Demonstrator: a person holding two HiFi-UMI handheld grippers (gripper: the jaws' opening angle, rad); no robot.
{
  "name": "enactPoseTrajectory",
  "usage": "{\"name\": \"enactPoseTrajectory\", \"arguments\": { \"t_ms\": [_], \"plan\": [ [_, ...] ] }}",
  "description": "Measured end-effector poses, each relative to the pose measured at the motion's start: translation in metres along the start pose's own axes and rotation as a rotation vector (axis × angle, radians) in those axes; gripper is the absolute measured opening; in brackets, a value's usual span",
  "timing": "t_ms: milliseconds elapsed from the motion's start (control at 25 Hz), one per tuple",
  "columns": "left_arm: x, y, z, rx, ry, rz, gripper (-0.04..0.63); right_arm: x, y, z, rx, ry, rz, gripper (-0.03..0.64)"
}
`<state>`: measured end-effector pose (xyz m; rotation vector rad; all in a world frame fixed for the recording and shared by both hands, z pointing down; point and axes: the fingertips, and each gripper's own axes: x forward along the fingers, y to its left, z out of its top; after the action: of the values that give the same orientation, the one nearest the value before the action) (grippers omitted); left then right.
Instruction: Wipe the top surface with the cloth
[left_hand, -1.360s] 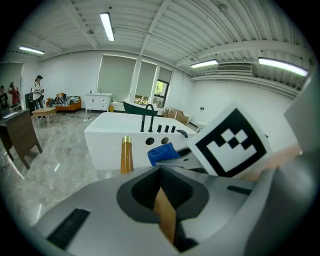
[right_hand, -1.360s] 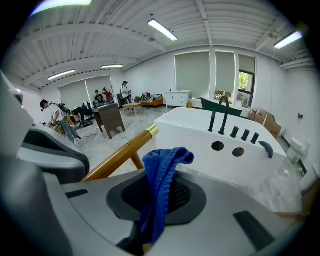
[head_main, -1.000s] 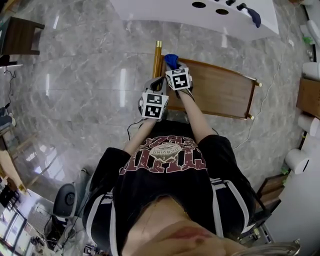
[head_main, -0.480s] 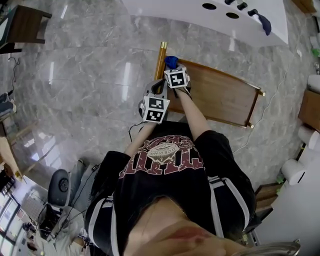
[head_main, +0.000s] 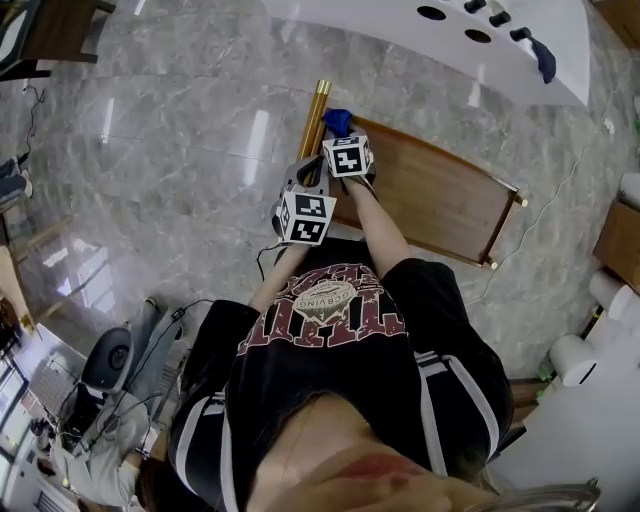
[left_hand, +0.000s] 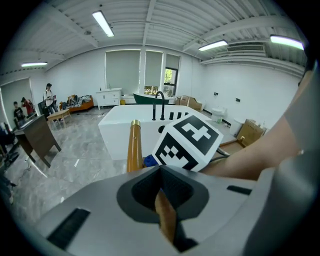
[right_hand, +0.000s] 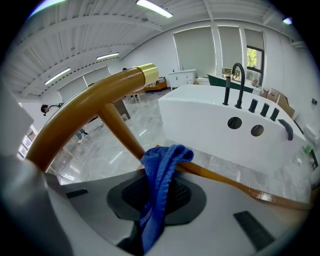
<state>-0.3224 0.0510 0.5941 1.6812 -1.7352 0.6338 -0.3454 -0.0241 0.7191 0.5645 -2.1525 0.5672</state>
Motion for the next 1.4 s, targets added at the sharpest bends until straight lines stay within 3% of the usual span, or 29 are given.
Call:
{"name": "enactPoseTrajectory", "arguments": {
  "t_ms": [120, 480, 1040, 1400],
  "plan": [
    [0.002, -0.001, 0.003, -0.054, 0.008, 0.005, 0.049, 0.001, -0.001, -0.001, 0.01, -0.01, 0.02, 0.064],
    [0.011, -0.017, 0.006, -0.034, 0.036, 0.017, 0.049, -0.006, -0.015, -0.008, 0.005, -0.029, 0.035, 0.064],
    [0.043, -0.066, -0.011, -0.043, 0.108, -0.07, 0.049, -0.027, -0.063, -0.032, 0.053, -0.037, 0.031, 0.064],
    [0.067, -0.099, -0.037, 0.032, 0.189, -0.141, 0.049, -0.042, -0.096, -0.041, 0.088, -0.046, 0.002, 0.064]
  ]
}}
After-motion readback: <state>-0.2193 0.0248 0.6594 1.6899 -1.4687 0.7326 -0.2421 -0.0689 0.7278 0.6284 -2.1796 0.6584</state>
